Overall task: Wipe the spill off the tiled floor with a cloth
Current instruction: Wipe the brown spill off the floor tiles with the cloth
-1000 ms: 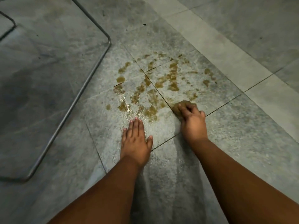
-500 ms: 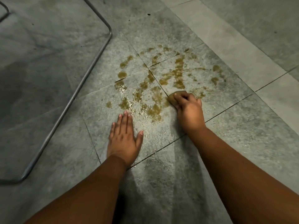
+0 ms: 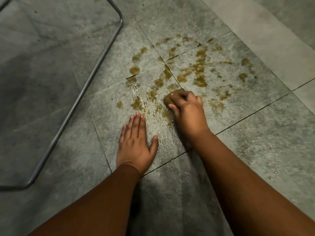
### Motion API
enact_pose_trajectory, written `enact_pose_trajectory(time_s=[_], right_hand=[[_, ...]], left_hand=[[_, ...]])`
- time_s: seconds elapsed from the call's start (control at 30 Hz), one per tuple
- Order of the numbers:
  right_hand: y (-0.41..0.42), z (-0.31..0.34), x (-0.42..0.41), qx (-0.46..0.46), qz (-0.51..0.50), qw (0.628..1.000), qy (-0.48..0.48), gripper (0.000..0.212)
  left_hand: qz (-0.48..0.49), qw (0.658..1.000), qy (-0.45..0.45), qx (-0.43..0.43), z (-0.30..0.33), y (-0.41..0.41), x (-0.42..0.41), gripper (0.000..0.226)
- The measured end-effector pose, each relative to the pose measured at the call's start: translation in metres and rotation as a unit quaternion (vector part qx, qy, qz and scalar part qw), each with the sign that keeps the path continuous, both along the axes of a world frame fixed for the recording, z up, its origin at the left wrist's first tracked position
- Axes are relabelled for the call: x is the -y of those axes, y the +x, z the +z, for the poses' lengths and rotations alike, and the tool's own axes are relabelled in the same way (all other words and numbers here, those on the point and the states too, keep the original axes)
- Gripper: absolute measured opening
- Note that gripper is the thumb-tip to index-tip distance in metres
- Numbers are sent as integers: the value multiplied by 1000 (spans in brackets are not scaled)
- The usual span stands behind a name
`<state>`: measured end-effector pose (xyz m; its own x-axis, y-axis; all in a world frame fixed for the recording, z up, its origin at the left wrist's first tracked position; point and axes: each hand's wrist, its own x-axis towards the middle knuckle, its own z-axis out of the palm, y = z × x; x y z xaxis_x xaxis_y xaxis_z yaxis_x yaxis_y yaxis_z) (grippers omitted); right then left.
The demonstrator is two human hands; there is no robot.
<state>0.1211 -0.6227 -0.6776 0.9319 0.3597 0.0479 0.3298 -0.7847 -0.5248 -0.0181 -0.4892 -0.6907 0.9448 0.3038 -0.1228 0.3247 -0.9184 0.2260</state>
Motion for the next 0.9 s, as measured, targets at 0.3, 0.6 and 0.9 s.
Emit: enact_pose_trajectory(time_s=[0.3, 0.6, 0.9], right_hand=[[-91, 8, 10, -21, 0, 1000, 1, 42], [-14, 0, -21, 7, -4, 1000, -17, 43], [-60, 14, 2, -25, 70, 997, 9, 42]], left_hand=[[1, 1000, -16, 19, 1, 0, 0, 67], [9, 1000, -12, 21, 1, 0, 1, 66], [3, 1000, -19, 19, 2, 1, 0, 66]])
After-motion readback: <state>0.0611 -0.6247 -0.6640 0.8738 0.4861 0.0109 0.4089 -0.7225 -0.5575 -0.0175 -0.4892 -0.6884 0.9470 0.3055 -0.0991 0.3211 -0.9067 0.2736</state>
